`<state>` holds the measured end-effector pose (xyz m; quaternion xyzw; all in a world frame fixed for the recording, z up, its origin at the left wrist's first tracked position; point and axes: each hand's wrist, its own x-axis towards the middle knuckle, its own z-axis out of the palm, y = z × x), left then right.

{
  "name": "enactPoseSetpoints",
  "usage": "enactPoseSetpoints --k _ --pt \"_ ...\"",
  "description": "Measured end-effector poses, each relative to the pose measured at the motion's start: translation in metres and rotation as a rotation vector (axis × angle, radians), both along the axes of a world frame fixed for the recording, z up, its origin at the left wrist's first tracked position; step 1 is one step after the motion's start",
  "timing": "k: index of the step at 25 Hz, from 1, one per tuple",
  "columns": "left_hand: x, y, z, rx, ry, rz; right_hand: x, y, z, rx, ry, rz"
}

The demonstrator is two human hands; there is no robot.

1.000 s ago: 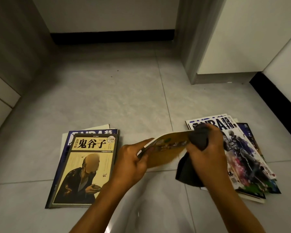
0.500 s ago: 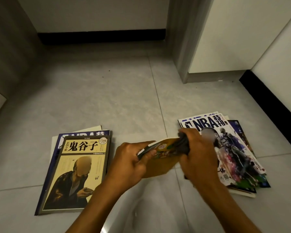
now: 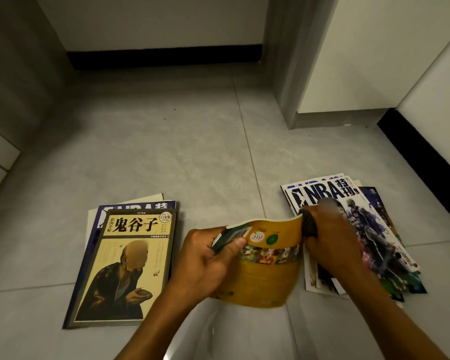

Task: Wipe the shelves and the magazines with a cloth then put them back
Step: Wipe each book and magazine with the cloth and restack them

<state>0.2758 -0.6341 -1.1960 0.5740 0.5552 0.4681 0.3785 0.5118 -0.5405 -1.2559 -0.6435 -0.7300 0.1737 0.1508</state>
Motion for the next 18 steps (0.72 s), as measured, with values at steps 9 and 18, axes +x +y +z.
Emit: enactPoseSetpoints --k 9,18 --pt "-0.017 0.022 -0.017 0.427 0.559 -0.076 -0.04 -0.058 0.041 -0.844 1.439 -0.338" --pt "-0.003 0.015 -0.034 0.299 0.711 -0.3 -0.047 -0.046 0.019 -0.666 1.774 -0.53"
